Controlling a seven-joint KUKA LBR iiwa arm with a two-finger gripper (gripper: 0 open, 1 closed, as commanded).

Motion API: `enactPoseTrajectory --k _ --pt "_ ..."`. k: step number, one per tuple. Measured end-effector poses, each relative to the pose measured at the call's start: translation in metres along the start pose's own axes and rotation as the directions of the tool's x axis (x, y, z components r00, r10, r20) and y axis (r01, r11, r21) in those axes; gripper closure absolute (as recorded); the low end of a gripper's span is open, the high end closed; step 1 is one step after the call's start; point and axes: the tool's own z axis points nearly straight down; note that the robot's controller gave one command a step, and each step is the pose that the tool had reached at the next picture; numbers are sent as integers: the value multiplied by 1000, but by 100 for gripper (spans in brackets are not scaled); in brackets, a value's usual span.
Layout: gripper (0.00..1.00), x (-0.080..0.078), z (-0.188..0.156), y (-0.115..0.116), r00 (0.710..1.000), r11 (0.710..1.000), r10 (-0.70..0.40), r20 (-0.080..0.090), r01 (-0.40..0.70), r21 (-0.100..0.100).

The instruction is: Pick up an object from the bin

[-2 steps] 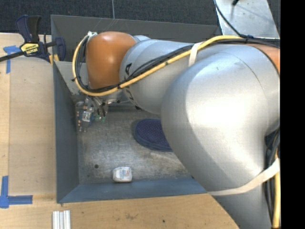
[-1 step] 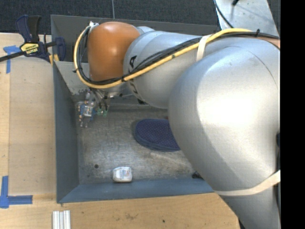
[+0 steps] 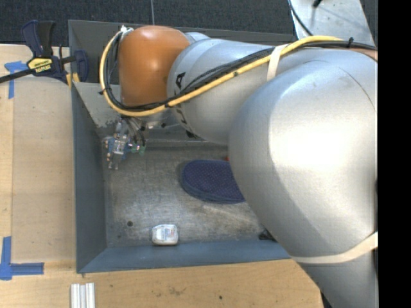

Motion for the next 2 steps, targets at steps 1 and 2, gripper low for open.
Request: enactPoseTrajectory --k 1,2 --pt "100 -1 -17 1 1000 1000 -1 1 1 -1" --pt "100 -3 -45 2 1000 1000 -1 0 1 0"
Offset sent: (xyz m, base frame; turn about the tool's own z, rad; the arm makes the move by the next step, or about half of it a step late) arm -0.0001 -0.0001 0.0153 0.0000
